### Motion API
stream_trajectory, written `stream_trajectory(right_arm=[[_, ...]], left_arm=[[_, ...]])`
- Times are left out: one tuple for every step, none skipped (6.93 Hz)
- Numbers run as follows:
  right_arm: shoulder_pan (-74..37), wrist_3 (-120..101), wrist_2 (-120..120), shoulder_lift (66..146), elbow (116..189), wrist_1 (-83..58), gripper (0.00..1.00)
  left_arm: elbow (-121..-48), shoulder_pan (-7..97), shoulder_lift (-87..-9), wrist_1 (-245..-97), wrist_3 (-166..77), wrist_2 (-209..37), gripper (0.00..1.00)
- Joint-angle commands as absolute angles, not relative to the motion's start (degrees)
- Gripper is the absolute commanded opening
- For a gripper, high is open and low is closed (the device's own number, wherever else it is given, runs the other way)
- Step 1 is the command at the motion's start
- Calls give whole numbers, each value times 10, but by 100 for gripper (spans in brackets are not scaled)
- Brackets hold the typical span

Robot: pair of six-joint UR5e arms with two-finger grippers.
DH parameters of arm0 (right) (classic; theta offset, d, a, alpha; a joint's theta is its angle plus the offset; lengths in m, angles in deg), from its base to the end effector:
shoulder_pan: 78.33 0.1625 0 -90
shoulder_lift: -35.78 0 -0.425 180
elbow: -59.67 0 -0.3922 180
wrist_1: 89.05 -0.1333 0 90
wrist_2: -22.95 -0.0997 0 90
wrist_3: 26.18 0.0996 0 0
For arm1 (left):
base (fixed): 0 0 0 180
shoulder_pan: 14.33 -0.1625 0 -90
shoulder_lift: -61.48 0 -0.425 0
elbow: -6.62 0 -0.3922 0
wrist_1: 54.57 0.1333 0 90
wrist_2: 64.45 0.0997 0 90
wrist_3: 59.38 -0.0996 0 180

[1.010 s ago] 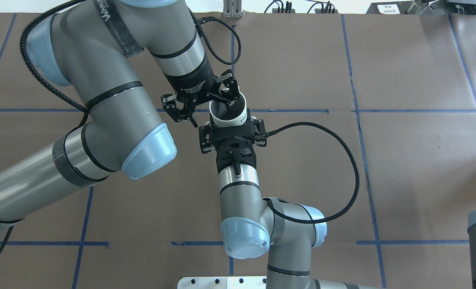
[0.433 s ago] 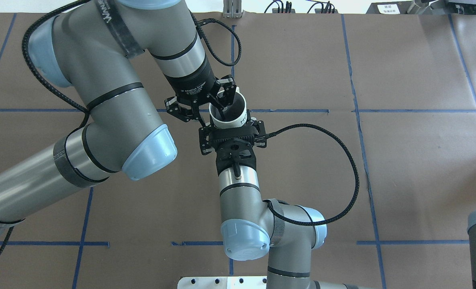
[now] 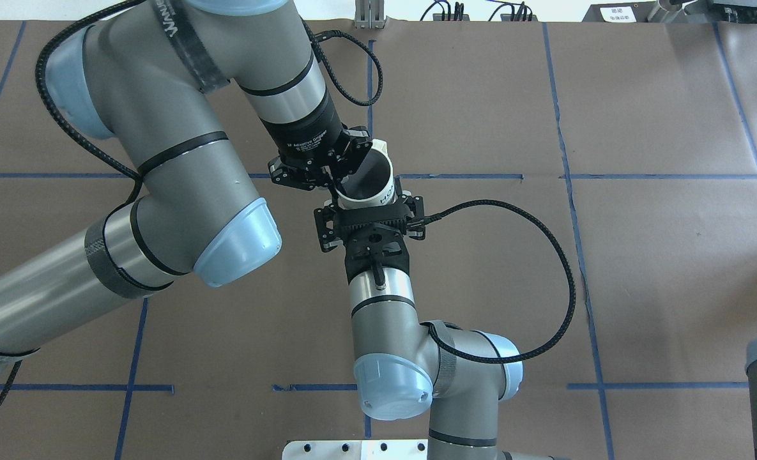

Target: Left arm hands cup to right arm to dump lemon

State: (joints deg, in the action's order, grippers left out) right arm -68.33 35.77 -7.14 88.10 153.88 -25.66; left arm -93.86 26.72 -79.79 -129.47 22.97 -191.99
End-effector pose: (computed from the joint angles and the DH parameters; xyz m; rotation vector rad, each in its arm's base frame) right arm -0.5870 -0.3264 0.1625 1.1994 -0.7130 0.3608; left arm 0.4373 -0.4771 0.0646 -0.2398 0.9693 -0.2674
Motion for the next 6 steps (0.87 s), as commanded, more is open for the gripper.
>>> stream_trajectory(right_arm=[[-696, 359, -71, 890, 1534, -256, 100], [-701, 359, -71, 906, 1533, -256, 100], [-701, 358, -73, 907, 1533, -257, 100], [-701, 360, -77, 905, 1537, -257, 100], [-698, 360, -88, 905, 1548, -258, 100], [-678, 359, -151, 911, 1569, -259, 100]], left_arm=[[-946, 271, -799, -1293, 230, -1920, 0], [-955, 285, -802, -1282, 230, -1920, 0], [-965, 308, -800, -1280, 230, -1921, 0], [-973, 329, -792, -1280, 228, -1921, 0], [-996, 336, -754, -1281, 193, -1920, 0], [-1035, 351, -697, -1282, 147, -1920, 0]])
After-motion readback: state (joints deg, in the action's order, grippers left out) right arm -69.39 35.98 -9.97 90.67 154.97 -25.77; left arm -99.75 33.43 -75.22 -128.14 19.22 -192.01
